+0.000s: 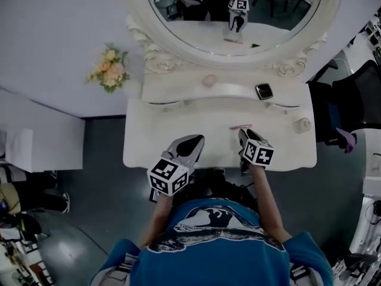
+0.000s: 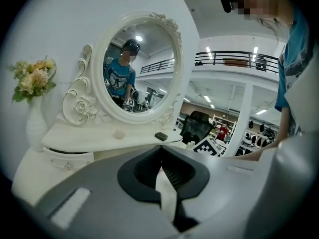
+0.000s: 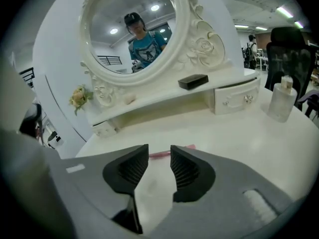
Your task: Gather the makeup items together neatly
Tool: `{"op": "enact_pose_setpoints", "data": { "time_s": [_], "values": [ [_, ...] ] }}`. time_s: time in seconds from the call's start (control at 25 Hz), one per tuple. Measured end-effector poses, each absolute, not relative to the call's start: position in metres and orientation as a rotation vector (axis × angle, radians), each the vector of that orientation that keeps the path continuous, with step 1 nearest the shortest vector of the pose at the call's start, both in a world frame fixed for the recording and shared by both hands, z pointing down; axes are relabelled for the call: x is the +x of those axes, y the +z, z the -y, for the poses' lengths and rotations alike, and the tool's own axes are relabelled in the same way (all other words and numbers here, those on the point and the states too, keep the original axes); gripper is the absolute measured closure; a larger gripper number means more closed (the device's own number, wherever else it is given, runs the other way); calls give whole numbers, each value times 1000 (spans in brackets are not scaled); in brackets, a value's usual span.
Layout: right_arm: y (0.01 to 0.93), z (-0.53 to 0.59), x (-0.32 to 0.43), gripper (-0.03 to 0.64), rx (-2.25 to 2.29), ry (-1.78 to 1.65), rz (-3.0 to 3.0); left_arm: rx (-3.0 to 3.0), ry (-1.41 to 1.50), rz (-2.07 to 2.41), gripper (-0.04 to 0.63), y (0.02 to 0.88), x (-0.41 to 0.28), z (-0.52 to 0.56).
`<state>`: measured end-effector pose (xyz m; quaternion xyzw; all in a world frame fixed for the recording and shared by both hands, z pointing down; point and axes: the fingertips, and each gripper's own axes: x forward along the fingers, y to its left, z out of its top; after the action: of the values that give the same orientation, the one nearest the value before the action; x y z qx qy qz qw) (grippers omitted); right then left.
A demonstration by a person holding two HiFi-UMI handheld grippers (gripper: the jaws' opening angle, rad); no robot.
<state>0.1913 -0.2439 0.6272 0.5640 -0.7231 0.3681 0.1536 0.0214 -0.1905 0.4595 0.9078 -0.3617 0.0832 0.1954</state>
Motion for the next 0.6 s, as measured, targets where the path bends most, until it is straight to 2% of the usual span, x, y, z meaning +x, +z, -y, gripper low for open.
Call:
{"op": "enact_pose_setpoints", "data": {
  "time_s": [0.2,0.6],
  "values": [
    [660,261,202,405,1585,1084,1952,2489,252,1117,583,463,19,196],
    [669,287,196,395,1421,913,2002,2413,279,1218,583,473,30,197]
  ]
}}
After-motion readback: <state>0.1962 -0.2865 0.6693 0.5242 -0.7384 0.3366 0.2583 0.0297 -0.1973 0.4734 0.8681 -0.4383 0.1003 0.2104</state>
